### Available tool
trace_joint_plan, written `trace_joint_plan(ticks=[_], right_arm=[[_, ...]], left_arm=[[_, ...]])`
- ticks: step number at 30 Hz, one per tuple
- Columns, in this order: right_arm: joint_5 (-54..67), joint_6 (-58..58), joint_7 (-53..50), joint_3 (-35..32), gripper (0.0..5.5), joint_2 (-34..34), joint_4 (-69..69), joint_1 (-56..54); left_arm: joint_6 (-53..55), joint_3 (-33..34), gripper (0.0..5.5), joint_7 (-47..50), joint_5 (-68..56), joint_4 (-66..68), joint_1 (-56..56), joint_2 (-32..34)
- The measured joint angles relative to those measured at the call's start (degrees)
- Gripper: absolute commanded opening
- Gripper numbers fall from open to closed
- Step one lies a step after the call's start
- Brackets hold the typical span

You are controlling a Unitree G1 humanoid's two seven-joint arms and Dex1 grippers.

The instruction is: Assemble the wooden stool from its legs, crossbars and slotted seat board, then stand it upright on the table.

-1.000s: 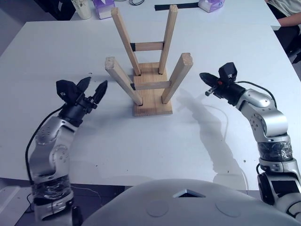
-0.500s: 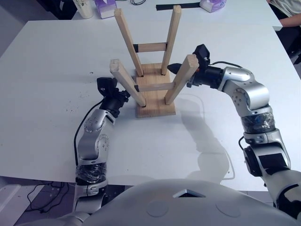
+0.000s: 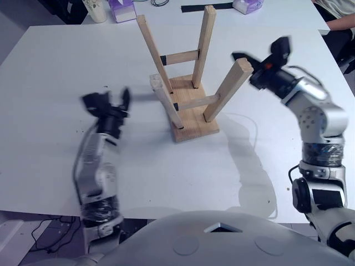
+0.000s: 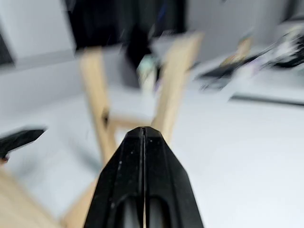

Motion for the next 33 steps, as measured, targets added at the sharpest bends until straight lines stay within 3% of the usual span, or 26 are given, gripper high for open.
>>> trace_joint_plan(ticks=[2,4,6,9,12,15,17,20,23,29,33], right_arm=[[8.27,3.81,-1.7,-5.15,0.0,0.16,-2.85,-1.58],[16.27,7.33,-2.05,-7.5,0.0,-0.4,-8.03,-3.41],[20.52,9.33,-1.6,-6.77,0.0,-0.67,-11.96,-6.16],[18.41,8.88,-3.19,-5.02,0.0,-0.99,-11.18,-6.91],[5.67,3.59,-10.72,-4.35,0.0,-3.64,-3.91,-4.59],[-3.25,0.71,-16.91,-3.27,0.0,-4.86,-7.03,2.12],[-13.37,-0.27,-22.01,2.19,0.0,-6.21,-13.38,11.71],[-17.58,-0.13,-25.26,9.91,0.0,-3.29,-23.01,20.39],[-18.99,0.03,-28.37,11.02,0.0,-0.57,-28.61,20.52],[-27.5,0.77,-37.08,5.51,0.0,-0.58,-28.08,18.85],[-29.4,2.68,-37.41,5.11,0.0,-0.38,-27.55,18.86]], left_arm=[[2.6,8.77,3.41,1.89,-8.29,-1.81,-1.98,3.74],[5.36,12.85,3.19,3.35,-15.69,-7.19,-4.66,8.29],[7.58,10.99,2.81,4.16,-19.84,-13.67,-8.4,10.89],[9.72,1.88,2.33,4.75,-21.75,-19.53,-10.9,9.82],[10.98,-9.78,1.78,8.53,-10.51,-20.05,-3.21,7.16],[10.04,-16.3,1.34,13.8,0.47,-21.99,7.15,5.02],[9.15,-19.52,0.95,21.25,8.59,-24.89,14.12,-0.21],[8.64,-24.97,0.35,26.8,19.04,-27.89,18.18,-2.69],[8.35,-27.66,0.01,27.33,23.95,-31.67,20.06,-2.91],[12.11,-28.8,0.01,31.59,34.4,-36.3,24.07,-6.65],[15.8,-28.71,0.01,30.51,39.79,-37.56,24.25,-6.43]])
